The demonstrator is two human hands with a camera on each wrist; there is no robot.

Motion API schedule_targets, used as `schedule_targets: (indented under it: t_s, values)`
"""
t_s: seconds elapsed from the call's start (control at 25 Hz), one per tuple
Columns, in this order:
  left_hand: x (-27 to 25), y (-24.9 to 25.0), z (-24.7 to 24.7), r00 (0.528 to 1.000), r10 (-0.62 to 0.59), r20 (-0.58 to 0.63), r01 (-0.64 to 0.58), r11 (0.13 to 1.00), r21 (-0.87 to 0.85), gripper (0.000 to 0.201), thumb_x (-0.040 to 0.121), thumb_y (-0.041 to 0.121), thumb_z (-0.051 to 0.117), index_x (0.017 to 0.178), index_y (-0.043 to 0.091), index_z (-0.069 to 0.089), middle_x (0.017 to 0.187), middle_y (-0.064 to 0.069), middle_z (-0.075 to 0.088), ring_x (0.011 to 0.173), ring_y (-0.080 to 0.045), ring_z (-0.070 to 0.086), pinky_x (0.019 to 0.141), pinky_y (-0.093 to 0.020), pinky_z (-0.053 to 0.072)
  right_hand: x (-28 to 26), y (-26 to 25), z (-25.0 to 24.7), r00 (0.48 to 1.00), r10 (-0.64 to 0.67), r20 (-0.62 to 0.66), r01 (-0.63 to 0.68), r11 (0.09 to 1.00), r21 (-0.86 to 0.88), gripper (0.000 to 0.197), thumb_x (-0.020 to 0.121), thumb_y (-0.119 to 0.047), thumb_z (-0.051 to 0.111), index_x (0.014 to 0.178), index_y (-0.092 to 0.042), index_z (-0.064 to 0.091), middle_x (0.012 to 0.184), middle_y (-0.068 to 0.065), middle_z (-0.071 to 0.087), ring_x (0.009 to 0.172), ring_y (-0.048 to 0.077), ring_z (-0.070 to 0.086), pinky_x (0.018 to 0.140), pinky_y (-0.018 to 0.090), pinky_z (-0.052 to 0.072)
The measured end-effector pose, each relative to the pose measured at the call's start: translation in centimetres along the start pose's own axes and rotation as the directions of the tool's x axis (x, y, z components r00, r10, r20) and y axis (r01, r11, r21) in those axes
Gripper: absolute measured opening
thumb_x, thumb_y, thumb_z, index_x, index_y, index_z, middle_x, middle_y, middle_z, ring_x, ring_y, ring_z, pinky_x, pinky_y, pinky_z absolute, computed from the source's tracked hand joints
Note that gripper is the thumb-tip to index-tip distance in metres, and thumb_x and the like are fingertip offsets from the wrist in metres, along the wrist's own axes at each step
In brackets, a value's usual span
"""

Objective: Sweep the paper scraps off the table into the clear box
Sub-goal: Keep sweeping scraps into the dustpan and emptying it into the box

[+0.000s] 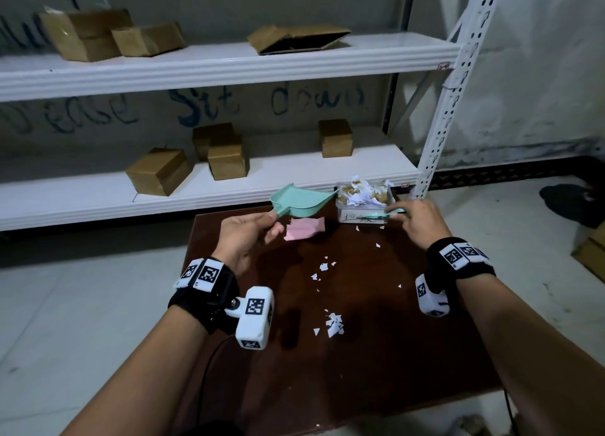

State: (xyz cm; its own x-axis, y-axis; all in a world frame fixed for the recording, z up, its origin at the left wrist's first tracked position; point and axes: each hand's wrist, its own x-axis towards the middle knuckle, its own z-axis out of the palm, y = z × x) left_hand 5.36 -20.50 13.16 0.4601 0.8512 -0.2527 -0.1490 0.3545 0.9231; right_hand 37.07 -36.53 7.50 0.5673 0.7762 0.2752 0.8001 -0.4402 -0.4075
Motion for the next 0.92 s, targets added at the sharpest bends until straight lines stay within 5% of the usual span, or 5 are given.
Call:
schedule_targets:
  t_s: [0.4, 0.56, 0.72, 0.92]
  values:
    - [0.7, -0.6, -3.5, 0.999, 0.022, -0.025, -0.023, 0.999, -0.031, 0.012, 0.090, -0.001, 0.068, 0.097, -0.009, 0.073, 0.070, -0.019, 0.067, 0.052, -0.013, 0.059, 0.058, -0.016, 0.056, 1.0, 0.8, 4.6, 0.995, 0.078, 0.062, -0.075, 0.996, -0.044, 0.023, 0.095, -0.011, 0.071, 0.117, -0.015, 0.078, 0.123, 0.012, 0.074, 0.114, 0.031, 0.069, 0.104, 0.034, 0.049]
    - [-0.3, -0.3, -4.0, 0.999, 0.014, -0.032, -0.015, 1.000, -0.023, 0.008, 0.089, -0.002, 0.068, 0.092, -0.006, 0.074, 0.068, -0.018, 0.068, 0.052, -0.013, 0.061, 0.060, -0.016, 0.057, 0.3, 0.3, 6.4, 0.974, 0.172, 0.144, -0.170, 0.985, -0.026, 0.029, 0.098, -0.016, 0.067, 0.126, -0.014, 0.073, 0.128, 0.019, 0.070, 0.116, 0.036, 0.066, 0.100, 0.035, 0.051]
    - [-1.5, 0.4, -4.8, 1.000, 0.011, -0.029, -0.011, 1.000, -0.019, 0.007, 0.089, -0.002, 0.068, 0.088, -0.004, 0.075, 0.071, -0.020, 0.067, 0.055, -0.015, 0.062, 0.058, -0.016, 0.057, -1.1, -1.0, 6.7, 0.955, 0.178, 0.237, -0.164, 0.983, -0.077, 0.033, 0.100, -0.026, 0.064, 0.131, -0.019, 0.071, 0.121, 0.020, 0.071, 0.103, 0.036, 0.067, 0.083, 0.033, 0.049]
    - [-3.2, 0.6, -5.4, 1.000, 0.010, -0.013, -0.010, 1.000, -0.010, 0.009, 0.089, -0.004, 0.068, 0.095, -0.008, 0.072, 0.070, -0.020, 0.067, 0.052, -0.015, 0.063, 0.054, -0.016, 0.056, -3.5, -2.7, 4.9, 0.927, 0.081, 0.367, -0.067, 0.996, -0.050, 0.028, 0.097, -0.029, 0.067, 0.122, -0.021, 0.076, 0.102, 0.014, 0.076, 0.096, 0.031, 0.068, 0.085, 0.032, 0.051]
